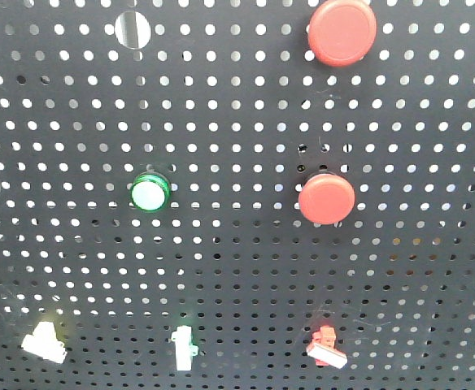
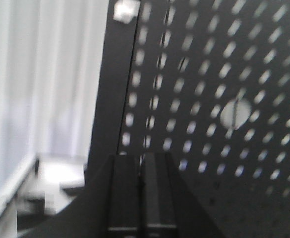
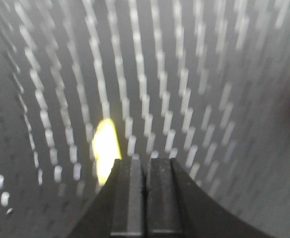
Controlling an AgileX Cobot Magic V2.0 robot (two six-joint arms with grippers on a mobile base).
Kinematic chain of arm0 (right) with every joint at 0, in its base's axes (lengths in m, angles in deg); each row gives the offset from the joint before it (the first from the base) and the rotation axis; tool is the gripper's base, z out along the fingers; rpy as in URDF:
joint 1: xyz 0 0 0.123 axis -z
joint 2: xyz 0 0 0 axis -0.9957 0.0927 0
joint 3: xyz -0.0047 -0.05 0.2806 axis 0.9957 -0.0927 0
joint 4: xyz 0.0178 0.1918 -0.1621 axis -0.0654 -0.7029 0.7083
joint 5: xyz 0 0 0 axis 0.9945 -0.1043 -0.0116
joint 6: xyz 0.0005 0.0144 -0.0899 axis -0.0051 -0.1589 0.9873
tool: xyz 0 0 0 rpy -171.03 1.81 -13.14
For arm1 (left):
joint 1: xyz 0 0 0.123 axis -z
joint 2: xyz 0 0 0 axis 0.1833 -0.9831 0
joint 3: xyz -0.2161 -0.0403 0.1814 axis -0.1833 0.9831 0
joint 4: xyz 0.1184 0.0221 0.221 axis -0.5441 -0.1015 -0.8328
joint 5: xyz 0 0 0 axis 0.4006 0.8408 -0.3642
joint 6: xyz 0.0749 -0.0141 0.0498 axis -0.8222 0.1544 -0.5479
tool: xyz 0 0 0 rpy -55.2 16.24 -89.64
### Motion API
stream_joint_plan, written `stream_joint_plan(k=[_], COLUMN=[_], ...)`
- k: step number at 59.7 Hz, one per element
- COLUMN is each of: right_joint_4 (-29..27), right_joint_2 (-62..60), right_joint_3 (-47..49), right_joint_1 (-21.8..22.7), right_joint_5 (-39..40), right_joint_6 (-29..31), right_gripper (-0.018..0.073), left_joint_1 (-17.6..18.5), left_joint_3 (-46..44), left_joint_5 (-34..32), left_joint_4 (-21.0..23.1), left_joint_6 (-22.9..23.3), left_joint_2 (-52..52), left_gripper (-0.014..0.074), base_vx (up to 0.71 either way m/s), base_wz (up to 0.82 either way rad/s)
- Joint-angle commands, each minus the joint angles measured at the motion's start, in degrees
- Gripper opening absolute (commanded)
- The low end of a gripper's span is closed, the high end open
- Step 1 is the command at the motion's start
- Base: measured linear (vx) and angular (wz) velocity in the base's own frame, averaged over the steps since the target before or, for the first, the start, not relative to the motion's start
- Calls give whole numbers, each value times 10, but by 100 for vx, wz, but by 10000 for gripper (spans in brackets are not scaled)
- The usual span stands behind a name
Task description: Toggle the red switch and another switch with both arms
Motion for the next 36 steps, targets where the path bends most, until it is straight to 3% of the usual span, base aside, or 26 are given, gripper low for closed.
stream_joint_plan(k=[1,9,16,28,36], right_joint_4=[-18,-15,-15,-12,-12], right_joint_2=[8,8,8,8,8], right_joint_3=[18,18,18,18,18], right_joint_1=[3,3,3,3,3], right_joint_5=[41,39,37,32,28], right_joint_6=[6,6,6,6,6], right_gripper=[-6,-6,-6,-6,-6], left_joint_1=[18,78,126,129,129], left_joint_3=[-26,-19,-2,-4,-4], left_joint_5=[2,21,-13,-75,-74], left_joint_4=[5,18,37,34,33], left_joint_6=[-7,-78,-103,-106,-108], left_joint_2=[-24,-49,-88,-141,-169], left_gripper=[3,3,3,3,3], base_vx=[0,0,0,0,0], base_wz=[0,0,0,0,0])
